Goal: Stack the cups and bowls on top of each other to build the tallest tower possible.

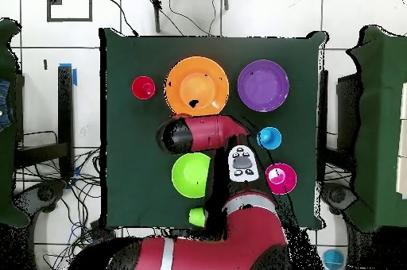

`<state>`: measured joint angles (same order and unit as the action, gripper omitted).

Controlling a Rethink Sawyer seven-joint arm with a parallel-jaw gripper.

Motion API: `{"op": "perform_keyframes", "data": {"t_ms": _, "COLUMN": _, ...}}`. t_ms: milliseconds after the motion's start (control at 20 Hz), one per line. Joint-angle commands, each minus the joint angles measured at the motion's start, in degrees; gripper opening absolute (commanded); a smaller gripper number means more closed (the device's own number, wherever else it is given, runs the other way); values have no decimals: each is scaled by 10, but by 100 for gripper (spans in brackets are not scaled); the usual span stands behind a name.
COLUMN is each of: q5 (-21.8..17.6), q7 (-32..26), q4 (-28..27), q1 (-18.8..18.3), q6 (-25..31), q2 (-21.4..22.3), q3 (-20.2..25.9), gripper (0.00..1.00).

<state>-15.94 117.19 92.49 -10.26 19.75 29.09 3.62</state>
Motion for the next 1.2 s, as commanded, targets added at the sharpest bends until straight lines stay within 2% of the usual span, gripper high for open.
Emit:
{"op": "perform_keyframes", "data": {"t_ms": 50, "q5": -32, "q7": 24, "q4": 34, "q1": 41, "q6": -21, "q2": 20, "q3": 24, "gripper": 100}}
{"op": "perform_keyframes", "data": {"t_ms": 300, "q5": -34, "q7": 58, "q4": 93, "q1": 75, "q6": -61, "q2": 47, "q3": 4, "gripper": 100}}
{"op": "perform_keyframes", "data": {"t_ms": 500, "q5": -42, "q7": 73, "q4": 129, "q1": 104, "q6": -106, "q2": 50, "q3": -18, "gripper": 100}}
{"op": "perform_keyframes", "data": {"t_ms": 850, "q5": -38, "q7": 79, "q4": 151, "q1": 152, "q6": -189, "q2": 11, "q3": -72, "gripper": 100}}
{"op": "perform_keyframes", "data": {"t_ms": 1200, "q5": -26, "q7": 65, "q4": 172, "q1": 155, "q6": -220, "q2": 9, "q3": -81, "gripper": 100}}
